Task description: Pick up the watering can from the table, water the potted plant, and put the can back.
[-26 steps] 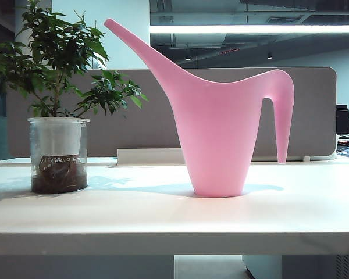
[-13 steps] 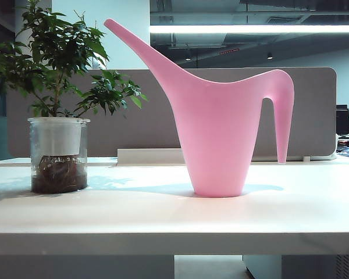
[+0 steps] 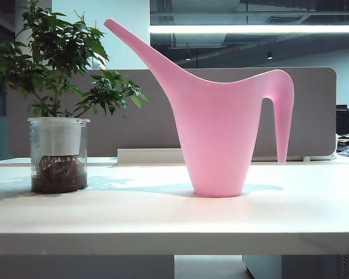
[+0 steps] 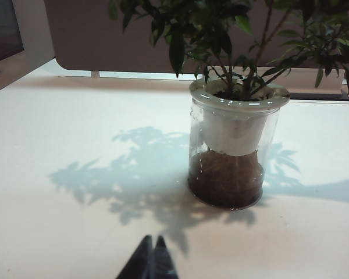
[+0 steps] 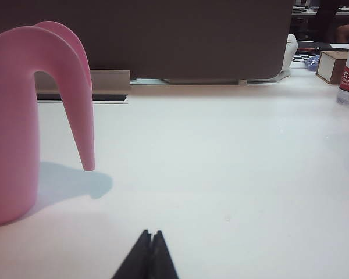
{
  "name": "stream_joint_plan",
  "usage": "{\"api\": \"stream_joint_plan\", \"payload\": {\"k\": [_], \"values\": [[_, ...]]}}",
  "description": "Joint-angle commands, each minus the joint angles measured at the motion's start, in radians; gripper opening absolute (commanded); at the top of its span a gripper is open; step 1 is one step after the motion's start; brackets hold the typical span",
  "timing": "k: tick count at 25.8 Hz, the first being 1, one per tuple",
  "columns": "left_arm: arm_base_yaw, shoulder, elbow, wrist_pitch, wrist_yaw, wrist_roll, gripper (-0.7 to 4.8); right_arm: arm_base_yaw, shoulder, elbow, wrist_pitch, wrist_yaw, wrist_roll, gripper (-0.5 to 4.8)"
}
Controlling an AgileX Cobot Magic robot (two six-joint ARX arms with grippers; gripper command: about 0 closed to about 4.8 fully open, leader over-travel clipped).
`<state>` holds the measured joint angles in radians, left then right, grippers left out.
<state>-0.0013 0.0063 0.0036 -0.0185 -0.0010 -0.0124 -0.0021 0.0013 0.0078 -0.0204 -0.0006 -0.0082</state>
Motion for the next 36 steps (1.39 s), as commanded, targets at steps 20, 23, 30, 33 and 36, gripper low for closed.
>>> {"api": "stream_joint_plan", "payload": {"k": [20,23,30,33,36], "values": [[0.0,0.001,0.006,0.031,0.033,-0.104,-0.05,0.001,-0.001,0.017,0.177,-0.187,0.354,-0.02],[0.0,0.001,0.017,0.129,0.151,-0.299,-0.05,0.001,-0.001,0.092,0.124,-0.232,0.432,-0.02],[0.0,0.007,0.304,0.097,0.349,-0.37,-0.05,0.001,0.002,0.343,0.039,-0.308,0.341,0.0],[0.001,0.036,0.477,-0.114,0.311,-0.372,-0.05,0.002,0.002,0.368,0.039,-0.324,0.346,0.0],[0.001,0.143,0.708,-0.407,0.212,-0.268,-0.05,0.002,0.004,0.394,0.014,-0.351,0.328,0.0]]}}
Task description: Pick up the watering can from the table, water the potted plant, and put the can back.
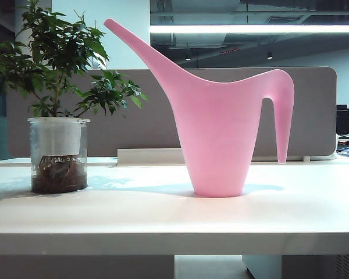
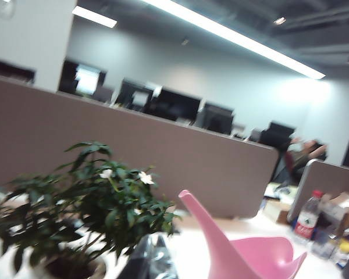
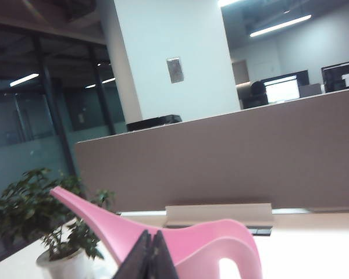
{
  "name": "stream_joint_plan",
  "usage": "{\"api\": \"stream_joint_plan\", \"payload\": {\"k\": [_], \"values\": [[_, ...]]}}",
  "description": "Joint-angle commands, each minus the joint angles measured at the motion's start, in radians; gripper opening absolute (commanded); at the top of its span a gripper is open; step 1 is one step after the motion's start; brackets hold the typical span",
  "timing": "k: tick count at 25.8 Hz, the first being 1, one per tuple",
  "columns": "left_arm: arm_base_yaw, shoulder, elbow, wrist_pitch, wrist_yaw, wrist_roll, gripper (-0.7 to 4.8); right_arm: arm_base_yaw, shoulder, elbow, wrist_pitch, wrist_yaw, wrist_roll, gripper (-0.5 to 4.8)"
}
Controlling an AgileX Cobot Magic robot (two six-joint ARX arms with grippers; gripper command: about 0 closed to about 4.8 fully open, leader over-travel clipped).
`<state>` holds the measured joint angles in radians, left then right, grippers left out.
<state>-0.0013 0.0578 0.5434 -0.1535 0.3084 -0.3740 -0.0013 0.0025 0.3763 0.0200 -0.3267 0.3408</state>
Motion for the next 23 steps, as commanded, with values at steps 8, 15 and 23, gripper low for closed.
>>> {"api": "stream_joint_plan", "payload": {"k": [8,15,23], "values": [[0.001,0.482,0.61,-0.743,-0.147,0.401,-0.05,-0.001,0.09,0.247,-0.336,0.114,-0.399,0.0],[0.0,0.508,0.576,-0.787,-0.049,0.523,-0.05,0.0,0.285,0.287,-0.355,0.209,-0.56,0.0],[-0.001,0.5,0.57,-0.871,0.037,0.557,-0.05,0.053,0.527,0.135,0.001,0.239,-0.658,0.13]]}}
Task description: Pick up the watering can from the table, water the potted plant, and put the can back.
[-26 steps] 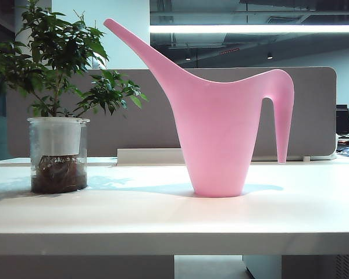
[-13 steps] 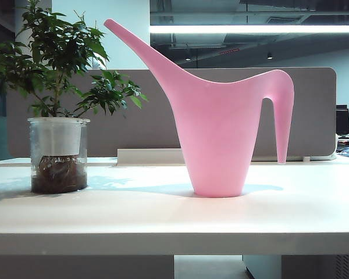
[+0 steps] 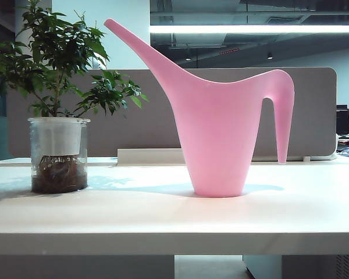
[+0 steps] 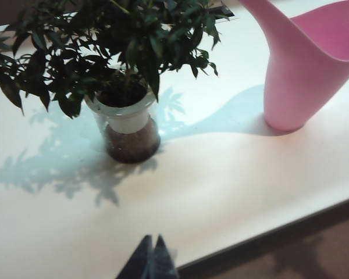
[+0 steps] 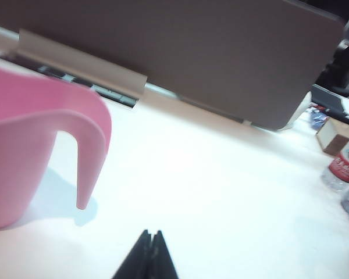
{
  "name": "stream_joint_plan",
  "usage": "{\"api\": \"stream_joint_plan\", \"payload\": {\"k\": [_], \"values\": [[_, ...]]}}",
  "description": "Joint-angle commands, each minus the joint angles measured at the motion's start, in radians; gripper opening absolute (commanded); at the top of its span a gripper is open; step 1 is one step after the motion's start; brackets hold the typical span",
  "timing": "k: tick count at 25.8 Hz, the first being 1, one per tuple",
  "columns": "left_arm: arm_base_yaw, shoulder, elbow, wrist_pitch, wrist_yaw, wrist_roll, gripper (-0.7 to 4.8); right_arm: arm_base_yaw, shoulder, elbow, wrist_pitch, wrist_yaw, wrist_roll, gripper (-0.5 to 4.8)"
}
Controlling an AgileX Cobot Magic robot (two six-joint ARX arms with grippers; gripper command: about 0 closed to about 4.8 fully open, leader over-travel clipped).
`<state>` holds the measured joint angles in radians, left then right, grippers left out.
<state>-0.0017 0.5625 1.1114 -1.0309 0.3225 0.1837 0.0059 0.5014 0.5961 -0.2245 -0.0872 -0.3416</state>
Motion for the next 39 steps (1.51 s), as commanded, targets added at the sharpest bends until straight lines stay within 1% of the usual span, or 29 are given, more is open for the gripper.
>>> {"api": "stream_joint_plan", "payload": {"k": [1,2,3,6,8,9,14,15,16,17,20,21,23,25,29,31,34,39], "values": [[-0.002,-0.005,0.002,0.006,0.026,-0.003,-0.05,0.083,0.036,-0.148,0.372,0.012,0.085,0.14],[-0.007,-0.005,0.002,0.004,0.05,-0.021,-0.05,0.126,0.038,-0.217,0.473,0.045,0.126,0.32],[-0.008,-0.005,0.002,-0.002,0.053,-0.027,-0.05,0.166,0.039,-0.274,0.541,0.057,0.161,0.53],[-0.008,-0.005,0.002,-0.008,0.053,-0.027,-0.05,0.236,0.042,-0.353,0.64,0.099,0.179,0.62],[-0.008,-0.005,0.002,-0.008,0.054,-0.027,-0.05,0.276,0.054,-0.396,0.708,0.133,0.179,0.96],[-0.008,-0.005,0.002,-0.008,0.058,-0.027,-0.05,0.288,0.066,-0.409,0.727,0.139,0.179,1.0],[-0.008,-0.005,0.002,-0.016,0.06,-0.027,-0.05,0.298,0.224,-0.439,0.831,0.137,0.186,1.28],[-0.008,-0.005,0.002,-0.021,0.06,-0.027,-0.05,0.298,0.266,-0.438,0.872,0.137,0.187,1.48],[-0.008,-0.005,0.002,-0.025,0.06,-0.027,-0.05,0.298,0.323,-0.438,0.938,0.132,0.195,1.82],[-0.008,-0.005,0.002,-0.034,0.06,-0.027,-0.05,0.298,0.424,-0.435,1.054,0.132,0.219,2.17],[-0.008,-0.006,0.002,-0.046,0.06,-0.027,-0.05,0.298,0.593,-0.42,1.216,0.133,0.243,2.26],[-0.008,-0.006,0.002,-0.047,0.06,-0.027,-0.05,0.299,0.653,-0.412,1.269,0.131,0.245,2.37],[-0.008,-0.006,0.002,-0.046,0.06,-0.027,-0.05,0.299,0.745,-0.392,1.336,0.102,0.245,2.7],[-0.008,-0.006,0.002,-0.048,0.06,-0.027,-0.05,0.299,0.868,-0.345,1.397,0.085,0.245,2.74],[-0.008,-0.006,0.002,-0.054,0.06,-0.027,-0.05,0.298,1.014,-0.235,1.413,0.089,0.245,2.75],[-0.008,-0.008,0.002,-0.055,0.06,-0.027,-0.05,0.298,1.044,-0.201,1.41,0.095,0.244,2.74],[-0.008,-0.008,0.002,-0.055,0.059,-0.027,-0.05,0.297,1.082,-0.157,1.41,0.135,0.244,2.74],[-0.008,-0.008,0.002,-0.055,0.06,-0.027,-0.05,0.286,1.138,-0.096,1.405,0.151,0.244,2.74]]}}
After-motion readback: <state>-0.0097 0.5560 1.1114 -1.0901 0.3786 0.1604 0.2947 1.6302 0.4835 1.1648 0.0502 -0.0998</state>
